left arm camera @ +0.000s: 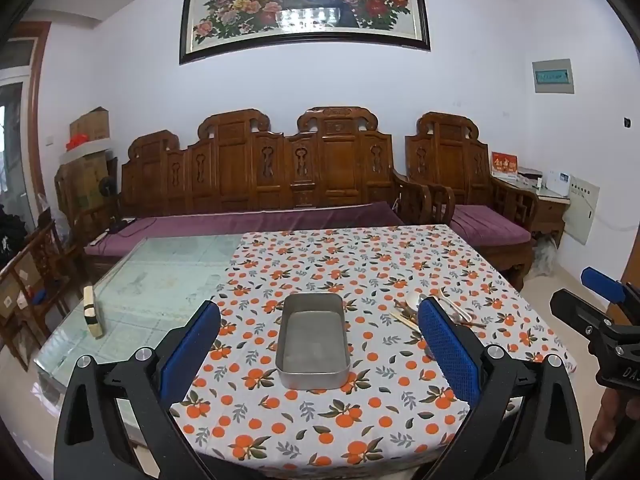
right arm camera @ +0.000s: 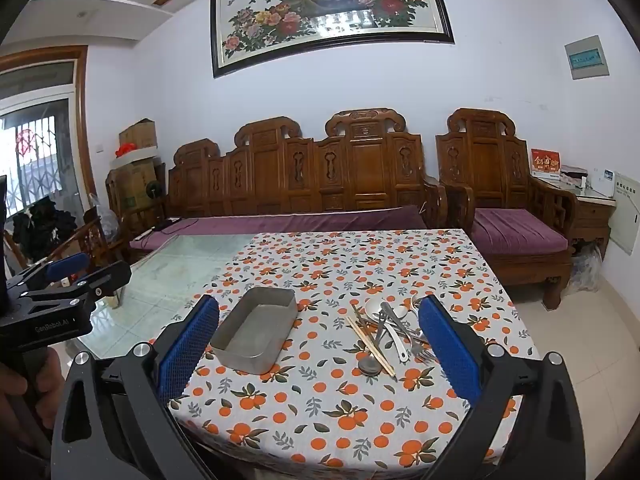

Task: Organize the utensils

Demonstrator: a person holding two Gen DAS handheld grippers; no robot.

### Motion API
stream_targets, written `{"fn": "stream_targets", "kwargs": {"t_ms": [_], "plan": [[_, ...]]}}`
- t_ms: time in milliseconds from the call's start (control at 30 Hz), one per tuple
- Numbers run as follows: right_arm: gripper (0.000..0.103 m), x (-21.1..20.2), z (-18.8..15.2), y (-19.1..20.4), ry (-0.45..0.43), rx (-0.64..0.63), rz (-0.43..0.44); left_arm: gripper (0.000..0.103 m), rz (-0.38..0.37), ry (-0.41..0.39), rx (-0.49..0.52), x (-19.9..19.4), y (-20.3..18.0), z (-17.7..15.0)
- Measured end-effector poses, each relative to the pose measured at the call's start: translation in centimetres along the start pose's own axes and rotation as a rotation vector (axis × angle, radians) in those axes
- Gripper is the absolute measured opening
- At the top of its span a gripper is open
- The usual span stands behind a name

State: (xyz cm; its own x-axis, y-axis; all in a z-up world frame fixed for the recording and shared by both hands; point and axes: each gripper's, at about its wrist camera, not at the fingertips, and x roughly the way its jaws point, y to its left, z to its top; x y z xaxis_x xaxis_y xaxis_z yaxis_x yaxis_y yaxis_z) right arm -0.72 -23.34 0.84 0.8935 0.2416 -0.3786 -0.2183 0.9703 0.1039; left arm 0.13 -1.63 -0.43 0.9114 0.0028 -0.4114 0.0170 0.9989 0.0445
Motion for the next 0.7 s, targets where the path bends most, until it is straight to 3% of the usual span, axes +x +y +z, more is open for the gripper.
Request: {"fn": "stream_targets", "kwargs": {"t_ms": [700], "plan": [[0.1,-0.1,-0.1,-0.1,-0.001,0.001,0.001,0.095,-0.009,-0.005,0.001,-1.0,0.8,0.7]]}}
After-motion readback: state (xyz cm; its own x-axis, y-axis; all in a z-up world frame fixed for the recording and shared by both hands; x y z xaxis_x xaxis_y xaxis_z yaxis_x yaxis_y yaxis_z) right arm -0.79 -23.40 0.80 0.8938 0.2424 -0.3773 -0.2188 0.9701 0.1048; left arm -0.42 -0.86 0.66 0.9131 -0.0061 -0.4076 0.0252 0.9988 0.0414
